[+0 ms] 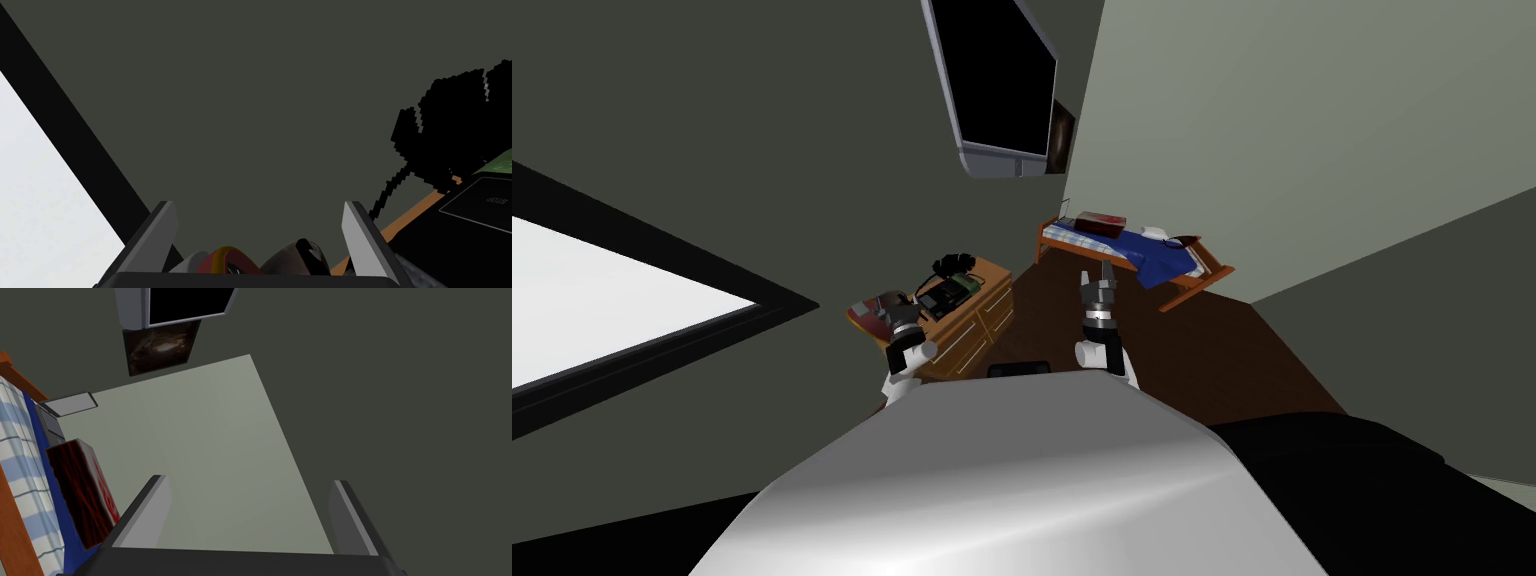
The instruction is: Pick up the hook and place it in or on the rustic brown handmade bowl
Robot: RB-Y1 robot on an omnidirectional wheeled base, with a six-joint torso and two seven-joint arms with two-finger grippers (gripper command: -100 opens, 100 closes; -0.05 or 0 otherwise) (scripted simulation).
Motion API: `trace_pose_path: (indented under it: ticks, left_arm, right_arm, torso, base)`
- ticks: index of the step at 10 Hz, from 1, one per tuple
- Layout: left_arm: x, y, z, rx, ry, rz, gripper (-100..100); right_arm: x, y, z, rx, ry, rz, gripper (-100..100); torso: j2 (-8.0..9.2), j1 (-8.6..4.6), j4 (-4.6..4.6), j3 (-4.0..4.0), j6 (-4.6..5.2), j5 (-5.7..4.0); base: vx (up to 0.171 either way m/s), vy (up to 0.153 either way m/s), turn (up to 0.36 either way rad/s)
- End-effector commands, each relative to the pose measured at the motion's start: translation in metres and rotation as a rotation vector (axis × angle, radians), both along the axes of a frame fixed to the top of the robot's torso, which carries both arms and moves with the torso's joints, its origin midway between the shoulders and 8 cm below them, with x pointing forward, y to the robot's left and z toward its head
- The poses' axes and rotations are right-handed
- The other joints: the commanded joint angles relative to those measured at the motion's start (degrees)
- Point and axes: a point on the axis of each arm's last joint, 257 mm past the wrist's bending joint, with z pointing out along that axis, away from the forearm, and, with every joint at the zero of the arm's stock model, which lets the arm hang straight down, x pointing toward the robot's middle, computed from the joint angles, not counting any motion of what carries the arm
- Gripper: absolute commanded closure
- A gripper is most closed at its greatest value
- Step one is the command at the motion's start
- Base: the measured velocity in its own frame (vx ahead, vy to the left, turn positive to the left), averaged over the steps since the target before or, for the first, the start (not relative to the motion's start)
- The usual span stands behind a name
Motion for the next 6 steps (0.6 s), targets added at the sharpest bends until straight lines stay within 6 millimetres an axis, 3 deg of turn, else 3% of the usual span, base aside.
trace_pose_path:
  ticks: [1,5,6]
  left_arm:
    - [-0.002,0.006,-0.007,-0.024,-0.005,0.007,-100]
    - [-0.029,0.047,-0.043,-0.195,-0.049,0.080,-100]
    - [-0.029,0.047,-0.043,-0.202,-0.054,0.077,-100]
  right_arm:
    - [0.000,0.000,0.000,0.000,0.000,0.000,0]
    - [0.000,0.000,0.000,0.000,0.000,0.000,0]
    - [0.000,0.000,0.000,0.000,0.000,0.000,0]
  torso:
    - [0.00,0.00,0.00,0.00,0.00,0.00]
    - [-0.20,-0.01,-0.04,-0.12,0.00,0.00]
    - [-0.26,0.01,-0.06,-0.15,0.00,0.00]
  base:
    - [0.052,-0.016,-0.022]
    - [0.107,-0.025,-0.075]
    - [0.087,-0.005,-0.017]
